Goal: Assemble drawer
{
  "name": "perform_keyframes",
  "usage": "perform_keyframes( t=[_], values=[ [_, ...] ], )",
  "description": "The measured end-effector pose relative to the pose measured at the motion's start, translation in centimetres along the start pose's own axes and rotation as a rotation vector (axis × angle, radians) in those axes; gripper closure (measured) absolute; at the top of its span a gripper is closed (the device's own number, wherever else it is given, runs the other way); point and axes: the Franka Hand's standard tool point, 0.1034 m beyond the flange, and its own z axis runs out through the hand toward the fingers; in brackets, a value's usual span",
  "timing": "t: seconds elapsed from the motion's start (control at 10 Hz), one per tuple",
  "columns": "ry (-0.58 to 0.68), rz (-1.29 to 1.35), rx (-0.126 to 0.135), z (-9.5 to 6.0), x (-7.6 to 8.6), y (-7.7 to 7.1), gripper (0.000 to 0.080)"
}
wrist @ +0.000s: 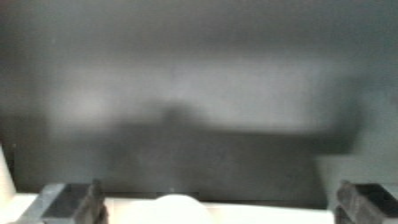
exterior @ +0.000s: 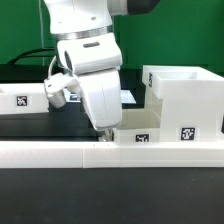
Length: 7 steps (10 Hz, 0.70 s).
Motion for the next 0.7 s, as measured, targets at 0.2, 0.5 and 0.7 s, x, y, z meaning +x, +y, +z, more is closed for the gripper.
perform_keyframes(
  t=[0.2,0.5,0.7],
  values=[
    [-0.001,0.003,-0.02,0.1,0.5,0.1,0.015],
    [0.0,0.045,-0.015,0.6,2.4,0.4,0.015],
    [-0.015,0.07,0.002,0.8,4.1,0.9,0.015]
  ],
)
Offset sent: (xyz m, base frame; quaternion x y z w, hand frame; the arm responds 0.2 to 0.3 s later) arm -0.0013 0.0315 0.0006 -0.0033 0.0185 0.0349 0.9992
